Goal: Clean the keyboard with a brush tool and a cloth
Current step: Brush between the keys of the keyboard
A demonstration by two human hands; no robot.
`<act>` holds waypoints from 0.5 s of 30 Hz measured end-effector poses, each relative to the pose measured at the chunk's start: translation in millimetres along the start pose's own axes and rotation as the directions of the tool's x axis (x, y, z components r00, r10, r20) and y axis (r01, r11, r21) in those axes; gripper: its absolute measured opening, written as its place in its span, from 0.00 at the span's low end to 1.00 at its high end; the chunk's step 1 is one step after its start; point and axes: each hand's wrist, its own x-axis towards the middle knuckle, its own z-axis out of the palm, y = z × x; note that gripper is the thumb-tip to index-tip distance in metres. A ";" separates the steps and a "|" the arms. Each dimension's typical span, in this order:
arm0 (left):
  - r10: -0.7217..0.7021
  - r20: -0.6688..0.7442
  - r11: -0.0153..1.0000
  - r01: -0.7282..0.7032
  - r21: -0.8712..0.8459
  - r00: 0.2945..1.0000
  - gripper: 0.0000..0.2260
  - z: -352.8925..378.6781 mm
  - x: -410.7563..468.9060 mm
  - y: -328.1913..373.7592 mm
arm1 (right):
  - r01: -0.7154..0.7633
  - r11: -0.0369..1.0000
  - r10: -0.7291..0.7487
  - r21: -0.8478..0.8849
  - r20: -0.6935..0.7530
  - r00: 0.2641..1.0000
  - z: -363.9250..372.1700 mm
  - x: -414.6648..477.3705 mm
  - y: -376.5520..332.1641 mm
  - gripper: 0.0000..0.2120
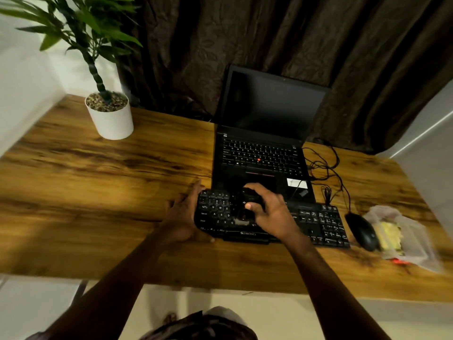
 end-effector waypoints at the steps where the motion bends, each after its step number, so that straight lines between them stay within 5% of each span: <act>1: -0.003 0.001 1.000 0.003 -0.003 1.000 0.73 0.5 0.2 -0.5 | 0.013 1.000 -0.013 0.009 -0.004 1.000 4.6 0.6 -2.8 0.18; 15: 0.006 -0.010 1.000 -0.006 -0.003 1.000 0.70 -3.5 -3.8 7.0 | -0.001 1.000 0.001 0.020 0.014 1.000 -7.5 -8.2 10.2 0.18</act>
